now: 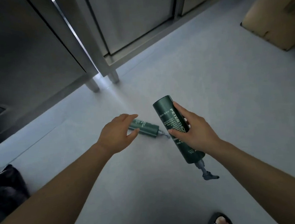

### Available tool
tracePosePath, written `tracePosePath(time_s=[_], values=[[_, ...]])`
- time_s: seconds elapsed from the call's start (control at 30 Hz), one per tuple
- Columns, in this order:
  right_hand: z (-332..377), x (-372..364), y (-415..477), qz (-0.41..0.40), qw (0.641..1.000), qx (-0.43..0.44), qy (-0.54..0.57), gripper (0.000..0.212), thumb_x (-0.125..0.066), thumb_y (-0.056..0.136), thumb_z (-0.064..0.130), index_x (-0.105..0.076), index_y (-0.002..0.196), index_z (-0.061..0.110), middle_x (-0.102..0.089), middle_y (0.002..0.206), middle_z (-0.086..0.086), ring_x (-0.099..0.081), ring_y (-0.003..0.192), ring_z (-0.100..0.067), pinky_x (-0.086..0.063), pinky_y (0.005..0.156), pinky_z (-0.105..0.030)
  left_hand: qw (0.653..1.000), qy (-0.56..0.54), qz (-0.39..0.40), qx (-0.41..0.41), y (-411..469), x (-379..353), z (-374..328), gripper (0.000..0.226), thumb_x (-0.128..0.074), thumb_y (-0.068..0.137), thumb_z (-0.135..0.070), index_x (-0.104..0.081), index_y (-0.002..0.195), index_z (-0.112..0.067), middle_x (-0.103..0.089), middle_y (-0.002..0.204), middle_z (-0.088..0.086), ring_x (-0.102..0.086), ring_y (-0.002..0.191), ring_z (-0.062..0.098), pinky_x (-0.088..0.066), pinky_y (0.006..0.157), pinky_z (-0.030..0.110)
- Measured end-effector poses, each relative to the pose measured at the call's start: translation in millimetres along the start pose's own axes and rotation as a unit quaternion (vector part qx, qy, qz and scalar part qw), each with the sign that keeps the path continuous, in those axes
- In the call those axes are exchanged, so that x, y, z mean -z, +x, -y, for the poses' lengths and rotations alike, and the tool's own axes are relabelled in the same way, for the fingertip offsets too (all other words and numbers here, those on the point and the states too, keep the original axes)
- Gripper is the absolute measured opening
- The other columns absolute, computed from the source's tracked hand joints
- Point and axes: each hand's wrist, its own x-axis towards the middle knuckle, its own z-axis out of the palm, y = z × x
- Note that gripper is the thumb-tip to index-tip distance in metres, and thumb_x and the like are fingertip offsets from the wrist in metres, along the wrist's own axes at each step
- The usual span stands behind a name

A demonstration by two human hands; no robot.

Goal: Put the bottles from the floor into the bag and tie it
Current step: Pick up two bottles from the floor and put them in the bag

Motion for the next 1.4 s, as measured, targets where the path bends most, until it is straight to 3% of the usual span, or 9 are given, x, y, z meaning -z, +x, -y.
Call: tracePosePath(time_s=[0.23, 0.37, 0.5, 0.7, 0.87, 1.0, 1.17, 1.3, 1.4], values=[[-109, -63, 29, -0.032, 0.999, 0.005, -0.012, 0.085, -0.065, 0.074, 0.051, -0.007, 0.134, 0.063, -0.055, 0.122, 0.001, -0.054, 0.095, -0.011, -0.041, 0.074, -0.024, 0.997, 0.052, -0.016, -0.059, 64, -114, 37, 0.05, -0.052, 0.088, -0.042, -0.044, 0.135, -0.025, -0.051, 0.135, 0.001, -0.049, 0.122, 0.023, -0.043, 0.098, 0.038], [-129, -76, 15, -0.033, 0.999, -0.012, -0.004, 0.084, -0.065, 0.078, 0.046, -0.007, 0.135, 0.062, -0.054, 0.123, 0.0, -0.052, 0.095, -0.012, -0.041, 0.079, -0.028, 0.998, 0.034, -0.025, -0.048, 59, -134, 35, 0.048, -0.055, 0.087, -0.038, -0.048, 0.132, -0.022, -0.051, 0.135, 0.003, -0.046, 0.125, 0.024, -0.041, 0.103, 0.042], [-132, -81, 4, -0.026, 0.998, -0.032, 0.04, 0.077, -0.067, 0.078, 0.042, -0.018, 0.136, 0.058, -0.055, 0.127, 0.005, -0.055, 0.105, -0.012, -0.047, 0.089, -0.034, 0.994, 0.087, -0.047, -0.042, 60, -137, 37, 0.053, -0.057, 0.086, -0.039, -0.044, 0.135, -0.024, -0.038, 0.147, 0.006, -0.029, 0.138, 0.026, -0.025, 0.114, 0.048], [-139, -79, 11, -0.03, 0.998, -0.015, 0.047, 0.075, -0.065, 0.079, 0.044, -0.02, 0.137, 0.056, -0.055, 0.128, 0.008, -0.055, 0.106, -0.011, -0.048, 0.091, -0.036, 0.989, 0.142, 0.04, -0.027, 77, -153, 43, 0.065, -0.055, 0.087, -0.043, -0.026, 0.144, -0.031, -0.025, 0.155, 0.002, -0.016, 0.144, 0.026, -0.015, 0.116, 0.051], [-137, -77, 9, -0.037, 0.998, -0.005, 0.055, 0.076, -0.064, 0.078, 0.046, -0.017, 0.136, 0.057, -0.055, 0.126, 0.006, -0.055, 0.105, -0.012, -0.048, 0.091, -0.038, 0.988, 0.155, 0.011, 0.008, 60, -166, 43, 0.059, -0.062, 0.082, -0.041, -0.038, 0.136, -0.038, -0.042, 0.14, -0.001, -0.035, 0.131, 0.026, -0.024, 0.106, 0.055], [-137, -86, 12, -0.016, 0.999, 0.013, 0.043, 0.076, -0.065, 0.079, 0.043, -0.019, 0.139, 0.052, -0.055, 0.128, 0.005, -0.055, 0.106, -0.014, -0.048, 0.091, -0.038, 0.986, 0.165, 0.015, 0.03, 46, -171, 52, 0.053, -0.062, 0.079, -0.051, -0.046, 0.128, -0.042, -0.051, 0.126, -0.001, -0.046, 0.117, 0.028, -0.03, 0.104, 0.057], [-133, -91, 15, -0.009, 0.998, 0.025, 0.054, 0.075, -0.065, 0.08, 0.042, -0.019, 0.138, 0.054, -0.056, 0.126, 0.005, -0.055, 0.104, -0.012, -0.048, 0.09, -0.035, 0.99, 0.108, 0.001, 0.09, 35, -177, 55, 0.056, -0.058, 0.078, -0.059, -0.046, 0.128, -0.036, -0.052, 0.118, 0.005, -0.052, 0.107, 0.029, -0.037, 0.096, 0.046], [-136, -96, 15, 0.0, 0.998, 0.021, 0.06, 0.075, -0.065, 0.08, 0.042, -0.019, 0.138, 0.054, -0.055, 0.126, 0.007, -0.055, 0.105, -0.011, -0.047, 0.091, -0.034, 0.994, 0.083, 0.059, 0.042, 33, -181, 57, 0.07, -0.059, 0.085, -0.036, -0.022, 0.144, -0.038, -0.046, 0.132, 0.003, -0.052, 0.111, 0.03, -0.043, 0.094, 0.043], [-138, -97, 17, -0.002, 0.998, 0.016, 0.069, 0.075, -0.065, 0.08, 0.042, -0.019, 0.137, 0.055, -0.055, 0.126, 0.007, -0.054, 0.106, -0.011, -0.047, 0.092, -0.034, 0.991, 0.106, 0.082, 0.024, 33, -177, 60, 0.074, -0.055, 0.088, -0.034, -0.009, 0.145, -0.044, -0.046, 0.129, 0.002, -0.05, 0.11, 0.029, -0.046, 0.09, 0.043]])
